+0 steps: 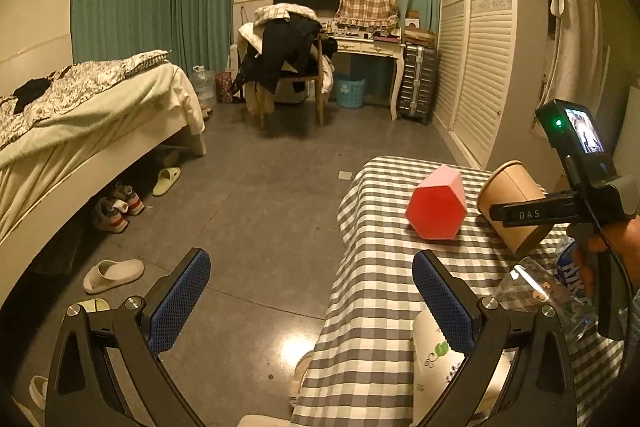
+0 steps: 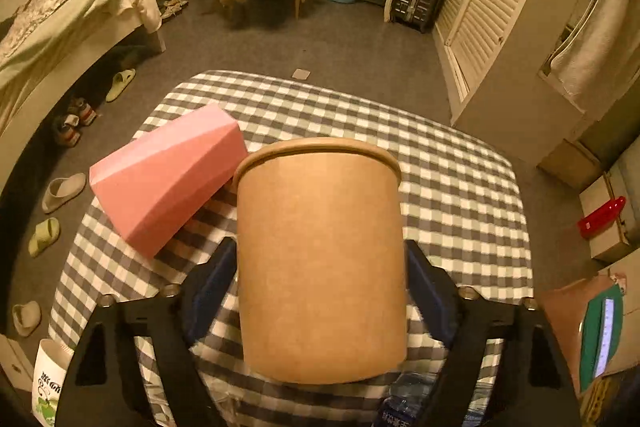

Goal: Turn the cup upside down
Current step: 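Reach the right gripper to the tan kraft cup and close around it, then lift the tan kraft cup with the right gripper and carry it toward the left tool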

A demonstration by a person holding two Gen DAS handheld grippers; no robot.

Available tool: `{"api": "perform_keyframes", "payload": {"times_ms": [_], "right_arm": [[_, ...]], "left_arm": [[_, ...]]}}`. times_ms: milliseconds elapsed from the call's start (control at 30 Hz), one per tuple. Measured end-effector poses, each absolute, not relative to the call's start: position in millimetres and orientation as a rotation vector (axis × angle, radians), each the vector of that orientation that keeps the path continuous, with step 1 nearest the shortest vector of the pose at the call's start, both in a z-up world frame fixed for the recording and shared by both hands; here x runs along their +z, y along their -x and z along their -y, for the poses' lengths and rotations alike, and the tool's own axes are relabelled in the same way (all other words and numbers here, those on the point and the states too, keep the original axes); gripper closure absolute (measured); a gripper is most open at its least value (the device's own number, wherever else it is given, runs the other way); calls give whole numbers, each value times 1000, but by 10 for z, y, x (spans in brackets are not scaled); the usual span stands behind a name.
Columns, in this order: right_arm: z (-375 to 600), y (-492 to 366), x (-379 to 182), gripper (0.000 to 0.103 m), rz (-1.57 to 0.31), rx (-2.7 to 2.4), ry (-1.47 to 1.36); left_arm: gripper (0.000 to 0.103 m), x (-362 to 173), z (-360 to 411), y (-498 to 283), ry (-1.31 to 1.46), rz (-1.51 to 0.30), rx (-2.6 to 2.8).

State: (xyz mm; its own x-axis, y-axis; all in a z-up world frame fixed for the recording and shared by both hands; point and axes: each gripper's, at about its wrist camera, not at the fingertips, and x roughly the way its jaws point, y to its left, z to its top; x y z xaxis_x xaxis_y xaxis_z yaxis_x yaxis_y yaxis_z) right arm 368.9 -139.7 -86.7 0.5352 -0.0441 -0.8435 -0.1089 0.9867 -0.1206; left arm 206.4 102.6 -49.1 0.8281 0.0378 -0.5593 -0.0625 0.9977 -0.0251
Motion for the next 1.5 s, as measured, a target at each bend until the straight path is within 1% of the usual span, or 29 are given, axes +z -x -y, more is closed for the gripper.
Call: {"api": "perform_keyframes", "payload": {"times_ms": [133,267,467,600,767,967,1200,1300,1500], "right_arm": [[1437,-3575,-710,24,-968,60,126],[1443,-3278,-370,24,-899,77,136],[1505,-2430,300,24,-792,105,131],[1463,-1785,501,24,-768,108,141],[1372,-1092,350,24,-794,121,126],[1327,-559,-182,24,-880,149,64],[1373,-583,-741,24,-951,113,55],[1422,-596,-851,24,-955,121,46],[1438,-637,-863,24,-935,129,26]], "left_arm": [[0,-392,-982,-1991,37,-580,55],[0,-200,-925,-1811,45,-545,43],[0,63,-810,-1379,45,-479,16],[0,151,-790,-1100,49,-463,12],[0,152,-796,-769,43,-454,13],[0,-1,-754,-437,28,-479,29],[0,-220,-639,-260,33,-521,43],[0,-278,-592,-261,26,-536,54],[0,-327,-520,-289,24,-551,67]]}}
